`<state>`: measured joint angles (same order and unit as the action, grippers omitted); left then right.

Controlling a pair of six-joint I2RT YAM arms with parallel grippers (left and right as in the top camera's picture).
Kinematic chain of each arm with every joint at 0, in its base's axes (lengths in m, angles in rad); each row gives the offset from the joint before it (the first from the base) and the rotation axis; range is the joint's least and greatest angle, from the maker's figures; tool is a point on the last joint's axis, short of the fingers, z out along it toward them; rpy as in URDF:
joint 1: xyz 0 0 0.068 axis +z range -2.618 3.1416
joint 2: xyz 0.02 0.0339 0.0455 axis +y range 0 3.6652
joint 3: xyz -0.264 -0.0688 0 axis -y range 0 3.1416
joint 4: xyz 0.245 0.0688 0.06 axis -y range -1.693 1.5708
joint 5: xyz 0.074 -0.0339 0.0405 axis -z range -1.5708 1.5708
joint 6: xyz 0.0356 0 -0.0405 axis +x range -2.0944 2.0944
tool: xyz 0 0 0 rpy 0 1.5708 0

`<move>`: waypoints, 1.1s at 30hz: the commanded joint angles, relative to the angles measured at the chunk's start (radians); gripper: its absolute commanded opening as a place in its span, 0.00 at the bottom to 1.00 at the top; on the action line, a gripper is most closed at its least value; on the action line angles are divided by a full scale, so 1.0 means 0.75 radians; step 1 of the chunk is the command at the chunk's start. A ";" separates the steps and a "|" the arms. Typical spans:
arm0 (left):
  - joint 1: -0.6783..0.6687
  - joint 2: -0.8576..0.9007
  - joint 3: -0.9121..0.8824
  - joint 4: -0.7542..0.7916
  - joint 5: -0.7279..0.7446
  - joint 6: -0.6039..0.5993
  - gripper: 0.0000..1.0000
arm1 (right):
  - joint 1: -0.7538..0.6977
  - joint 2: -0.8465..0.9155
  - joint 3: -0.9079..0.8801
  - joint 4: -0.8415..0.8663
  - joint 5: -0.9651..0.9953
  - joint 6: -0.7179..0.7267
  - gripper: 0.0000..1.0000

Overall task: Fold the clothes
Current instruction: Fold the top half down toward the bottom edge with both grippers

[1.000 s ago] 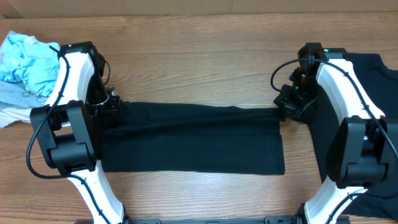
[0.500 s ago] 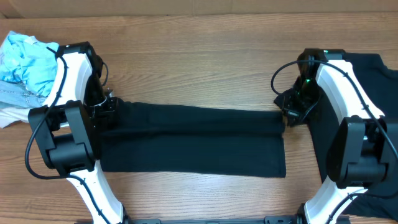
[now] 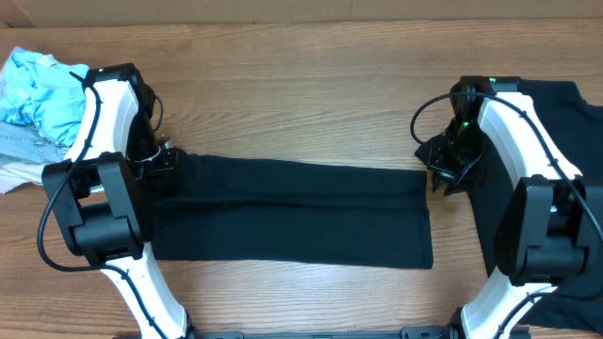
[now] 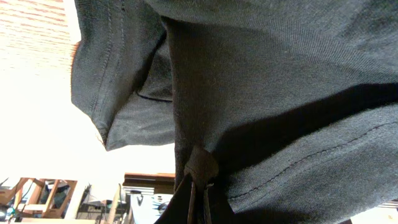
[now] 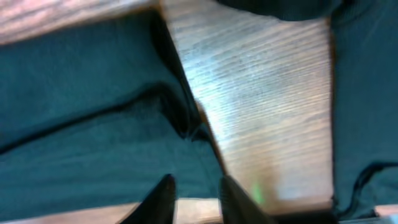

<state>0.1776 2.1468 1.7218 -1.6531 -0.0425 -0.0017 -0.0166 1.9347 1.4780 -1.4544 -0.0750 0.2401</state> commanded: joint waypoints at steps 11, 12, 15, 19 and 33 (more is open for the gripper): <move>0.005 -0.060 -0.004 0.003 -0.012 -0.018 0.06 | 0.031 -0.038 -0.248 0.296 -0.136 -0.029 0.49; 0.005 -0.060 -0.004 0.002 -0.012 -0.018 0.06 | 0.028 -0.038 -0.229 0.285 -0.136 -0.049 0.49; 0.005 -0.060 -0.004 0.003 -0.012 -0.018 0.06 | 0.025 -0.038 -0.130 0.238 -0.137 -0.098 0.43; 0.005 -0.060 -0.004 0.007 -0.012 -0.019 0.06 | 0.026 -0.037 -0.092 0.286 -0.147 -0.097 0.11; 0.005 -0.060 -0.004 0.023 -0.012 -0.018 0.08 | 0.037 0.012 -0.307 0.571 -0.207 -0.041 0.04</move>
<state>0.1776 2.1468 1.7218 -1.6356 -0.0422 -0.0017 0.0036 1.9404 1.2827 -1.0531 -0.2150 0.2062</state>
